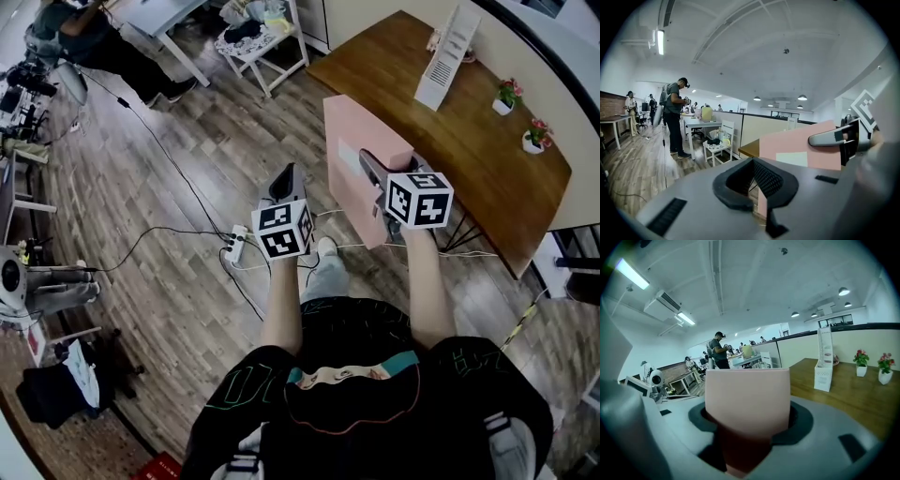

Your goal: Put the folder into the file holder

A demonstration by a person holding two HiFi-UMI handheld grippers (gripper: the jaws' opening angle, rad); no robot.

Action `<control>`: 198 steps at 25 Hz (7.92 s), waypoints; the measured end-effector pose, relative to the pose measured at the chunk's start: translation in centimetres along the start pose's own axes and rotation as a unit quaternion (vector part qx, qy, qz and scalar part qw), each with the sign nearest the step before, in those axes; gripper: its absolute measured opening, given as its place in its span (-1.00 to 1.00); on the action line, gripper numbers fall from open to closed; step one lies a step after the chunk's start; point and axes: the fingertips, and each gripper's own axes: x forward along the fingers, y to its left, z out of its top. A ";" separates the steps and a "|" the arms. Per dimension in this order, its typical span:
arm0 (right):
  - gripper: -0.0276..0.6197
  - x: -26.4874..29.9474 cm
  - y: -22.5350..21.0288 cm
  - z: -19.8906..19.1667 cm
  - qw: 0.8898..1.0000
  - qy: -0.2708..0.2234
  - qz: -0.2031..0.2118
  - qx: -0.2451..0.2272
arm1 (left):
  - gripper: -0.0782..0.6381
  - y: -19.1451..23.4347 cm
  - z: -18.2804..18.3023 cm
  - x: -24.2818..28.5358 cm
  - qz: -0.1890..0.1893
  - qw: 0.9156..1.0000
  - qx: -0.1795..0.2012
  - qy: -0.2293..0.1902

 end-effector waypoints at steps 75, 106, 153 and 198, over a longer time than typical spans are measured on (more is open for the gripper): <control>-0.04 6.5 -17.8 29.8 0.956 -0.194 -0.218 -0.030 | -0.78 -10.3 22.9 32.9 -0.254 0.964 0.034 -0.078; -0.04 -2.9 -24.9 28.6 0.893 -0.210 -0.398 0.024 | -0.78 -20.7 23.2 33.5 -0.372 0.924 0.064 -0.067; -0.04 4.4 -33.4 33.9 0.844 -0.272 -0.462 -0.026 | -0.78 -17.8 23.7 42.6 -0.296 0.950 0.097 -0.027; 0.00 7.3 -34.5 24.6 0.890 -0.173 -0.422 -0.015 | -0.78 -17.0 17.7 42.5 -0.300 0.950 0.074 0.035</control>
